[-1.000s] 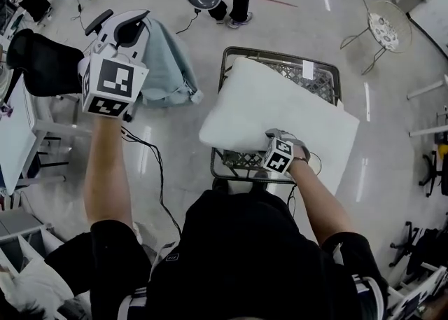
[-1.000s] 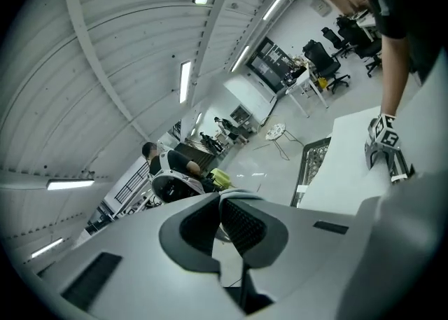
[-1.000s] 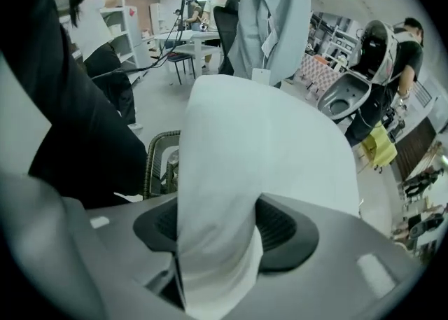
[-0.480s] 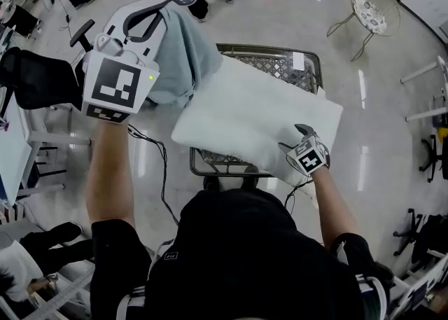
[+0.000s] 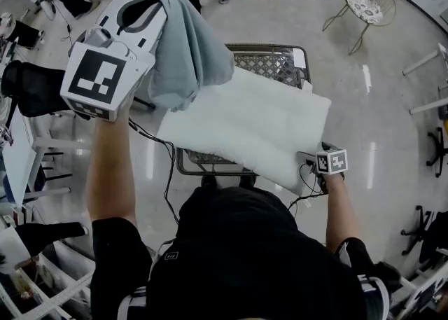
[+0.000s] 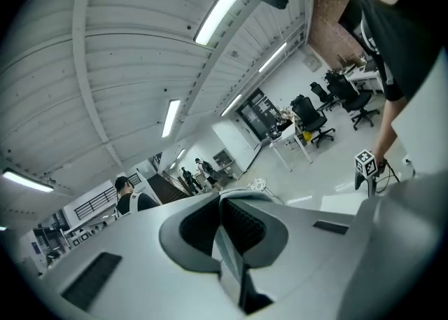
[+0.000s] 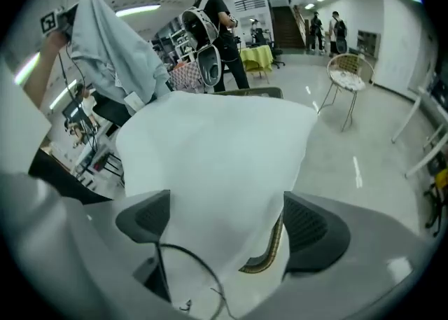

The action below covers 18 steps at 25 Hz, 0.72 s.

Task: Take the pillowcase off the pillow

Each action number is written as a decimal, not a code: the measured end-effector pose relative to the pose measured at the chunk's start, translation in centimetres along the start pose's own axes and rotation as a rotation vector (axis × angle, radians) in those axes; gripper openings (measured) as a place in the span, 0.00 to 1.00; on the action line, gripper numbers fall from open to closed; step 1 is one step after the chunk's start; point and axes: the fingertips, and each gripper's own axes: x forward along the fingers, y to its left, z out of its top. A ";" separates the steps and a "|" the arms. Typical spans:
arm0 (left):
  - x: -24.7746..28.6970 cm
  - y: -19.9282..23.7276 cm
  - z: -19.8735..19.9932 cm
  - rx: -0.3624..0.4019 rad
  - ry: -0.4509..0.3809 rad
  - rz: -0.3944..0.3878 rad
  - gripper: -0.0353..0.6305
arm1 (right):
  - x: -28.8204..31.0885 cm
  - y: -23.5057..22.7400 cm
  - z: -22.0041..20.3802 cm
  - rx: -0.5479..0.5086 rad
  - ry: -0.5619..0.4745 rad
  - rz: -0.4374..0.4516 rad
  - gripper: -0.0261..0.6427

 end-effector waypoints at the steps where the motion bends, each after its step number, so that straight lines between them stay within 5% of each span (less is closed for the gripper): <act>1: 0.5 -0.4 0.9 -0.020 -0.014 -0.014 0.07 | 0.2 -0.1 -1.0 0.051 0.007 0.043 0.80; 5: 2.4 -2.1 2.5 -0.059 -0.038 -0.053 0.07 | 2.4 0.6 -1.1 0.122 -0.024 0.140 0.79; 11: 6.2 -7.4 -1.3 -0.096 0.052 -0.143 0.07 | 4.4 -1.0 5.3 -0.031 -0.084 0.089 0.74; 18: 9.5 -13.7 -9.8 -0.256 0.150 -0.258 0.07 | 6.6 -2.4 12.6 -0.286 -0.036 -0.021 0.74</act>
